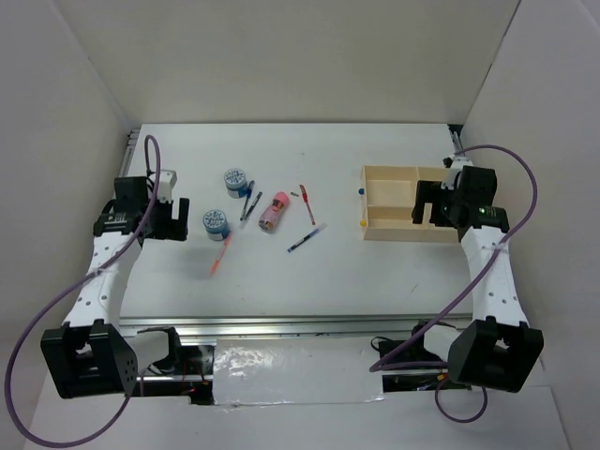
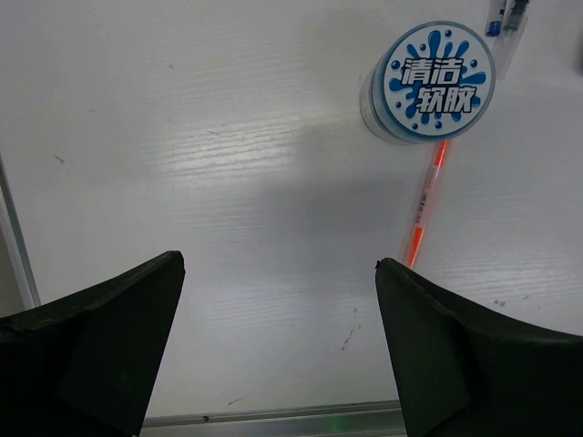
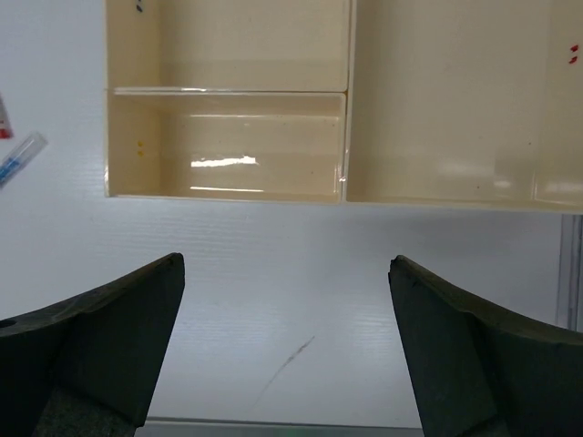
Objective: Sort the stationery into containers
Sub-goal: Pick up the stationery from the center of the board.
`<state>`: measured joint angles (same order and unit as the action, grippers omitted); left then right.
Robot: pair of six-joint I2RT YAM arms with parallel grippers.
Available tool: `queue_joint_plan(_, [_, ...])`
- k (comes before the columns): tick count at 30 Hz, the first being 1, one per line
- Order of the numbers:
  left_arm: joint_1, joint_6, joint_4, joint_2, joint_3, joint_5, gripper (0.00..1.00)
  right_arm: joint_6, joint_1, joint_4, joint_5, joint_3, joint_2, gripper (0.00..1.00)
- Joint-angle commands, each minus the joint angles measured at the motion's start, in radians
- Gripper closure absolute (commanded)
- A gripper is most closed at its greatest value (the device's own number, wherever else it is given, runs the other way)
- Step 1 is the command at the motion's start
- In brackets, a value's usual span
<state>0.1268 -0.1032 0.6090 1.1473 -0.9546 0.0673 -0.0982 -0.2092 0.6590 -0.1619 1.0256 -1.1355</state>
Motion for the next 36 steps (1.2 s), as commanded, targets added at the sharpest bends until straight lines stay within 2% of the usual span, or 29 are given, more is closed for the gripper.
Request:
queue_joint_plan(1, [0.005,-0.023,-0.012,0.021,-0.067,0.057,0.01,-0.063,-0.001,0.047,-0.076,0.040,0.019,0.00])
queue_joint_plan(3, [0.017,-0.044,-0.003,0.023,-0.064,0.093,0.01,-0.096,0.020,0.057,-0.148,0.042,0.025,0.00])
queue_joint_plan(5, [0.040,-0.078,0.006,0.014,-0.052,0.158,0.01,-0.103,0.077,0.051,-0.131,0.053,0.025,0.00])
queue_joint_plan(6, [0.049,-0.095,0.009,0.006,-0.041,0.214,0.01,-0.103,0.161,0.051,-0.072,0.063,0.008,0.02])
queue_joint_plan(9, [0.008,-0.133,-0.003,-0.007,-0.027,0.204,0.01,-0.094,0.293,0.038,0.013,0.096,-0.026,0.03])
queue_joint_plan(11, [-0.016,-0.136,-0.032,-0.015,-0.018,0.149,0.01,-0.087,0.336,0.015,0.015,0.099,-0.030,0.03])
queue_joint_plan(12, [-0.009,-0.130,-0.040,-0.027,-0.009,0.146,0.01,-0.089,0.397,0.011,0.019,0.103,-0.035,0.03])
queue_joint_plan(15, [0.037,-0.121,-0.034,-0.011,-0.010,0.215,0.01,-0.089,0.532,0.021,0.065,0.161,-0.110,0.03])
queue_joint_plan(17, [0.045,-0.122,-0.015,0.017,-0.019,0.255,0.01,-0.080,0.577,0.024,0.078,0.214,-0.194,0.03])
queue_joint_plan(19, [0.045,-0.104,-0.035,0.026,-0.016,0.246,0.01,-0.071,0.645,0.002,0.084,0.324,-0.266,0.03])
queue_joint_plan(21, [0.089,-0.055,-0.083,0.020,-0.010,0.250,0.01,-0.061,0.701,-0.024,0.088,0.410,-0.320,0.03])
queue_joint_plan(22, [0.117,-0.040,-0.090,0.023,-0.015,0.262,0.01,-0.048,0.770,-0.048,0.102,0.439,-0.384,0.03])
queue_joint_plan(26, [0.282,0.043,-0.072,0.083,-0.081,0.386,0.01,-0.014,0.933,-0.114,0.143,0.620,-0.578,0.02])
queue_joint_plan(27, [0.306,0.056,-0.062,0.107,-0.094,0.435,0.01,-0.006,0.958,-0.119,0.148,0.711,-0.619,0.02])
queue_joint_plan(28, [0.345,0.059,-0.045,0.118,-0.116,0.454,0.01,0.012,1.002,-0.107,0.141,0.766,-0.714,0.01])
queue_joint_plan(32, [0.398,0.037,-0.015,0.138,-0.144,0.491,0.01,0.046,1.068,-0.036,0.104,1.148,-0.969,0.00])
queue_joint_plan(34, [0.421,0.019,0.003,0.138,-0.145,0.493,0.01,0.057,1.091,-0.024,0.088,1.278,-1.082,0.00])
queue_joint_plan(36, [0.438,-0.006,0.009,0.129,-0.128,0.491,0.01,0.060,1.120,-0.059,0.088,1.298,-1.145,0.00])
